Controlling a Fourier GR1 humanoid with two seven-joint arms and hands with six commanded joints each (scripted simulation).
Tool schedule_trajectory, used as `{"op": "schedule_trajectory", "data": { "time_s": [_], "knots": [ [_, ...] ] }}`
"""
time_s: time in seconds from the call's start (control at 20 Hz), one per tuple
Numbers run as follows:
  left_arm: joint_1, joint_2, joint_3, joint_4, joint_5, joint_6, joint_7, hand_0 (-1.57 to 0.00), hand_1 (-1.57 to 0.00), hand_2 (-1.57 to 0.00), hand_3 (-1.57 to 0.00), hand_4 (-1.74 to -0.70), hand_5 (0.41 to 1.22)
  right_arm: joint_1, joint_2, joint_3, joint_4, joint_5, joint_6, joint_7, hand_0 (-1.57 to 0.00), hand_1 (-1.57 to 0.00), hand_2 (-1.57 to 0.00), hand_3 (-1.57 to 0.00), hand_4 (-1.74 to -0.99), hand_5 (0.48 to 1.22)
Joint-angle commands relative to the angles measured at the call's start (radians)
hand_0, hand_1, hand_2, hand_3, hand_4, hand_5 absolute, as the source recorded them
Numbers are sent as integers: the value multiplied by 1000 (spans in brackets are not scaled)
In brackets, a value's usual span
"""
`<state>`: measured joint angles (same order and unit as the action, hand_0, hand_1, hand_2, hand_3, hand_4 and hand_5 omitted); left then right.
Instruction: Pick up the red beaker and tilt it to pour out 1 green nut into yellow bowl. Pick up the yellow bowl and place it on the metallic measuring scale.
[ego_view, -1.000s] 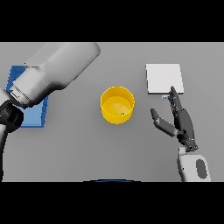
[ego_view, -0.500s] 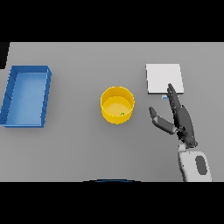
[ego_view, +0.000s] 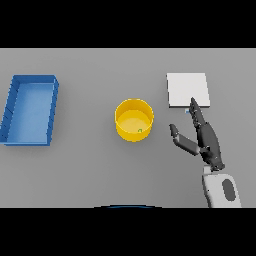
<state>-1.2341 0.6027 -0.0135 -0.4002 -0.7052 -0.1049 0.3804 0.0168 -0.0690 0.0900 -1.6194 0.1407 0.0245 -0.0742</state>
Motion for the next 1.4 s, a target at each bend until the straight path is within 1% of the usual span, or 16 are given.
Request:
{"op": "schedule_trajectory", "data": {
  "time_s": [0.0, 0.05, 0.1, 0.35, 0.4, 0.55, 0.65, 0.75, 0.8, 0.9, 0.95, 1.05, 1.1, 1.15, 1.25, 1.35],
  "knots": [
    [37, -2, 20, -8, 24, 24, 9, -1571, -1570, -1570, -1437, -1737, 1221, -7, 0, 3, 20, 12, -3, 1, 1, 1, 1, 1, -1293, 667],
    [74, -5, 33, -26, 47, 26, 37, -1571, -1570, -1570, -1464, -1738, 1221, -13, -3, -1, 22, 7, -1, 0, 1, 1, 1, 1, -1302, 671],
    [114, -13, 50, -47, 75, 40, 53, -1571, -1570, -1570, -1418, -1739, 1221, -9, -2, 3, 22, 5, 5, -7, 1, 1, 1, 1, -1307, 677],
    [306, -26, 91, -208, 166, 79, 133, -1571, -1571, -1571, -1521, -1740, 1221, 0, -13, 7, 13, 8, 13, -23, 1, 1, 1, 1, -1304, 707],
    [340, -30, 89, -258, 175, 87, 144, -1571, -1571, -1571, -1478, -1740, 1221, -4, -17, 5, 13, 11, 12, -31, 1, 1, 1, 1, -1307, 714],
    [457, -36, 90, -411, 208, 101, 168, -1571, -1571, -1571, -1386, -1740, 1221, -13, -20, 4, 17, 13, 12, -9, 1, 1, 1, 1, -1315, 722],
    [522, -41, 89, -498, 224, 102, 201, -1571, -1571, -1571, -1340, -1738, 1221, 0, -22, 5, 17, 22, 6, -22, 1, 1, 1, 1, -1327, 724],
    [551, -51, 93, -549, 227, 116, 228, -1571, -1571, -1571, -1319, -1737, 1146, 4, -14, 12, 8, 22, 7, -24, 1, 1, 1, 1, -1335, 725],
    [569, -57, 93, -565, 228, 116, 229, -1571, -1571, -1571, -1369, -1682, 1106, 5, -14, 7, 12, 22, 2, -17, 1, 1, 1, 1, -1336, 727],
    [604, -73, 85, -600, 231, 92, 229, -1571, -1571, -1571, -1442, -1588, 962, -12, -11, 12, 5, 30, -5, -3, 1, 1, 1, 1, -1326, 728],
    [629, -74, 90, -628, 241, 81, 230, -1571, -1571, -1571, -1273, -1502, 896, -6, -19, 8, 8, 25, 2, -19, 1, 1, 1, 1, -1326, 730],
    [650, -90, 95, -662, 258, 48, 228, -1571, -1571, -1571, -935, -1253, 810, 0, -13, 14, 15, 30, 2, -16, 1, 1, 1, 1, -1327, 730],
    [660, -98, 101, -695, 282, 20, 227, -1571, -1520, -1410, -852, -1135, 779, -7, -10, 11, 22, 33, -4, -8, 1, 1, 1, 1, -1325, 731],
    [671, -102, 112, -726, 320, -12, 226, -1437, -1291, -1163, -715, -1046, 757, -13, -12, 13, 28, 38, -5, -14, 1, 1, 1, 1, -1320, 731],
    [703, -101, 124, -784, 363, -66, 227, -982, -830, -747, -464, -922, 716, 5, -11, 13, 6, 30, -3, -24, 1, 1, 1, 1, -1321, 727],
    [702, -96, 126, -788, 366, -102, 229, -628, -531, -478, -297, -851, 688, 9, -15, 12, 7, 34, -4, -22, 1, 1, 1, 1, -1321, 725]
  ]
}}
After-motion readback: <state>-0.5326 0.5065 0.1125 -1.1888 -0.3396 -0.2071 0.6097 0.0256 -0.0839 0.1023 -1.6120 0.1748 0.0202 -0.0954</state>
